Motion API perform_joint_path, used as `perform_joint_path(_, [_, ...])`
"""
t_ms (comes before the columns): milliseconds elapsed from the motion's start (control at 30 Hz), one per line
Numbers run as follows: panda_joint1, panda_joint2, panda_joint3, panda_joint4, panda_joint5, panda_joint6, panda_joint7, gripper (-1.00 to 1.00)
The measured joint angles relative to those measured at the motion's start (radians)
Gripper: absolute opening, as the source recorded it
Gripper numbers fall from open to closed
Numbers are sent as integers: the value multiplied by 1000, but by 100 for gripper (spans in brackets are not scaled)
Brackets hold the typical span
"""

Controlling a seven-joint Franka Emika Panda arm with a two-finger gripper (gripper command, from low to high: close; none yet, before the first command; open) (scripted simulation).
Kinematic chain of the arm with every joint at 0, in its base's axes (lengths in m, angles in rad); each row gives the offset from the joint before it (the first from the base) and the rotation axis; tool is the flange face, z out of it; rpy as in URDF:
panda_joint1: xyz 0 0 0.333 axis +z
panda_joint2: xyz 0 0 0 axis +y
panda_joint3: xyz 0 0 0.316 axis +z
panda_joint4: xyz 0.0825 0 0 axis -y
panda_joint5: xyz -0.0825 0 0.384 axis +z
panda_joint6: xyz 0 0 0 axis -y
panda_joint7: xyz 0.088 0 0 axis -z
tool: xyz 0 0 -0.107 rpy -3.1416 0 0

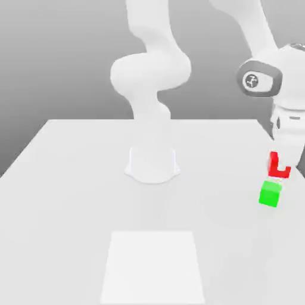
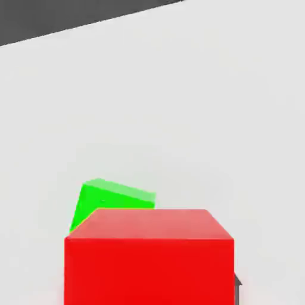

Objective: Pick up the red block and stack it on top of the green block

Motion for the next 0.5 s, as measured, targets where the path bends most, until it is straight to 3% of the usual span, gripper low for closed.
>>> perform_joint_path(167, [5,163,-47,4,-216,142,149,-100])
perform_joint_path(200, [18,191,-69,5,-258,166,180,100])
perform_joint_path(400, [25,206,-80,6,-279,178,194,100])
perform_joint_path(500, [32,143,-58,3,-183,127,126,100])
